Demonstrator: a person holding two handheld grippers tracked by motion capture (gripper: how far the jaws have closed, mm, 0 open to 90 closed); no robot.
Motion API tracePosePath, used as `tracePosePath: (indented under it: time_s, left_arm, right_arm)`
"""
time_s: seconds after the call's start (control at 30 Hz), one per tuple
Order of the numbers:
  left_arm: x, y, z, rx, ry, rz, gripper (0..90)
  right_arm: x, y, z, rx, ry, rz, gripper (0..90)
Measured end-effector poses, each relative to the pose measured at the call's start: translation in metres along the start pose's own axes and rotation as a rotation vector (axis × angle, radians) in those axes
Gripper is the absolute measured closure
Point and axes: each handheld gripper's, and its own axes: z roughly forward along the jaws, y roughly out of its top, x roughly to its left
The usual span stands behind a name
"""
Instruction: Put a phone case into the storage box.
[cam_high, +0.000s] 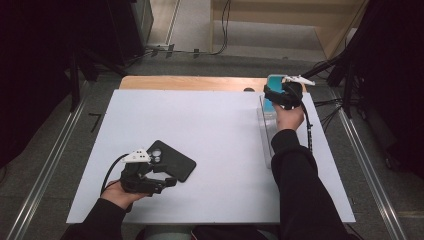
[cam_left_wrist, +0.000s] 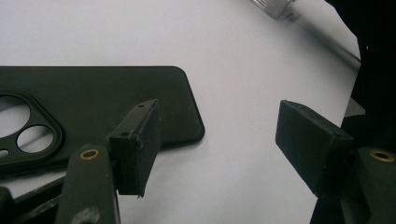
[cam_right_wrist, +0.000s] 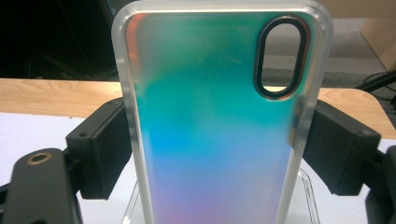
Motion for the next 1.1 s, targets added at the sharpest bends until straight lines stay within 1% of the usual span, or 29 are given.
tracePosePath:
  time_s: [0.1, 0.17, 0.2, 0.27, 0.3, 0.4, 0.5, 0.7, 0.8, 0.83, 0.87, 0.9, 0.97, 1.1]
  left_arm:
    - [0.0, 0.0, 0.0, -0.001, -0.001, -0.001, 31.2]
    - [0.0, 0.0, 0.0, -0.002, -0.002, -0.002, 31.2]
    - [0.0, 0.0, 0.0, -0.001, -0.002, -0.001, 31.2]
    - [-0.001, 0.0, 0.0, -0.002, -0.002, -0.002, 31.2]
    - [-0.001, 0.0, 0.0, -0.002, -0.001, -0.002, 31.2]
    - [-0.001, 0.0, 0.001, 0.0, -0.003, -0.001, 31.2]
    - [-0.001, 0.0, 0.001, -0.001, -0.003, -0.002, 31.2]
    - [-0.001, 0.0, 0.001, 0.002, -0.002, -0.001, 31.2]
    - [0.0, 0.0, 0.001, 0.0, -0.003, -0.005, 31.2]
    - [0.0, 0.0, 0.001, 0.001, -0.004, -0.006, 31.2]
    - [0.0, 0.0, 0.001, 0.003, -0.003, -0.007, 31.2]
    - [0.001, 0.0, 0.001, 0.002, -0.002, -0.009, 31.2]
    - [0.001, 0.0, 0.001, 0.0, -0.002, -0.017, 31.2]
    - [0.003, 0.001, 0.0, 0.001, 0.0, -0.028, 31.1]
  right_arm:
    - [-0.001, 0.0, 0.005, 0.005, 0.0, -0.001, 14.2]
    - [0.0, -0.002, 0.009, 0.013, -0.015, -0.012, 14.2]
    - [0.0, -0.003, 0.011, 0.02, -0.017, -0.011, 14.2]
    - [-0.001, -0.005, 0.013, 0.033, -0.001, 0.005, 14.1]
    - [0.0, -0.006, 0.013, 0.04, -0.001, 0.009, 13.9]
    - [0.0, -0.007, 0.015, 0.031, 0.009, -0.003, 11.4]
    - [0.001, -0.007, 0.015, 0.029, 0.018, 0.001, 11.1]
    - [-0.001, -0.007, 0.015, 0.045, 0.019, 0.004, 11.1]
    - [-0.002, -0.006, 0.014, 0.04, 0.02, 0.003, 10.7]
    - [-0.002, -0.006, 0.013, 0.041, 0.02, 0.003, 8.7]
    - [-0.002, -0.005, 0.012, 0.046, 0.017, 0.006, 8.4]
    - [-0.003, -0.005, 0.012, 0.051, 0.024, 0.015, 7.9]
    - [-0.004, -0.003, 0.009, 0.06, 0.033, 0.03, 0.0]
    - [-0.006, 0.001, -0.001, 0.083, 0.049, 0.014, 0.0]
